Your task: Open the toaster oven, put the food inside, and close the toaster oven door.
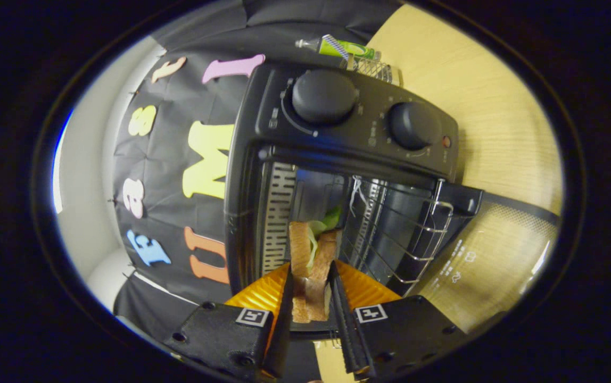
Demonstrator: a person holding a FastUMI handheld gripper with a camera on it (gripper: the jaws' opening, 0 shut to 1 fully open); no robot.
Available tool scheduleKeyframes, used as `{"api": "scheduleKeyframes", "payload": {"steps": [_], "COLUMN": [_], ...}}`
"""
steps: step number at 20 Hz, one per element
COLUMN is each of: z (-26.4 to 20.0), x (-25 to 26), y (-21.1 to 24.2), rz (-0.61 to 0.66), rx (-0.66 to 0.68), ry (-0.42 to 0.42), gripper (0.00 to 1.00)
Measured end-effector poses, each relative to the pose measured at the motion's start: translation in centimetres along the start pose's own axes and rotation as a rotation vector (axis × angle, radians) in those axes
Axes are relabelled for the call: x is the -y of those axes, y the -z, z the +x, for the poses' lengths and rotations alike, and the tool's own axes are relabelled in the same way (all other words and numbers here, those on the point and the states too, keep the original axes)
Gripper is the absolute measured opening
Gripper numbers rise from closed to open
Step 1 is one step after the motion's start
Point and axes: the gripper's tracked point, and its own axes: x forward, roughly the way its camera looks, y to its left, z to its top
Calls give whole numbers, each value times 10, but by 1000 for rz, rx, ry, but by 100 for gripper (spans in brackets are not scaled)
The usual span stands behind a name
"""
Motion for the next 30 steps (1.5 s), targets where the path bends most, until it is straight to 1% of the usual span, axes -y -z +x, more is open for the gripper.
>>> {"api": "scheduleKeyframes", "payload": {"steps": [1, 2, 3, 4, 5, 6, 8, 10, 12, 13, 16, 21, 23, 25, 26, 27, 30], "z": [-1, 5, 3, 3, 3, 2, 4, 4, 1, 3, 7, 3, -2, -12, -13, -13, -31], "x": [2, -4, -3, -2, 0, 4, 5, 3, 2, 0, 10, 18, 27, 35, 29, 32, 34], "y": [6, 1, 6, 8, 11, 13, 16, 30, 37, 39, 45, 52, 62, 65, 62, 67, 72], "rz": [-20, -36, -68, -117, -181, -249, -401, -586, -723, -773, -947, -1145, -1248, -1400, -1451, -1453, -1310], "rx": [-16, -12, -48, -57, -73, -88, -114, -172, -198, -202, -237, -268, -310, -337, -317, -316, -312], "ry": [-8, -16, -6, 8, 31, 62, 98, 87, 98, 105, 151, 226, 262, 307, 295, 285, 257], "gripper": [49, 53, 57, 61, 64, 65, 67, 69, 79, 87, 99, 99, 99, 100, 100, 100, 100]}}
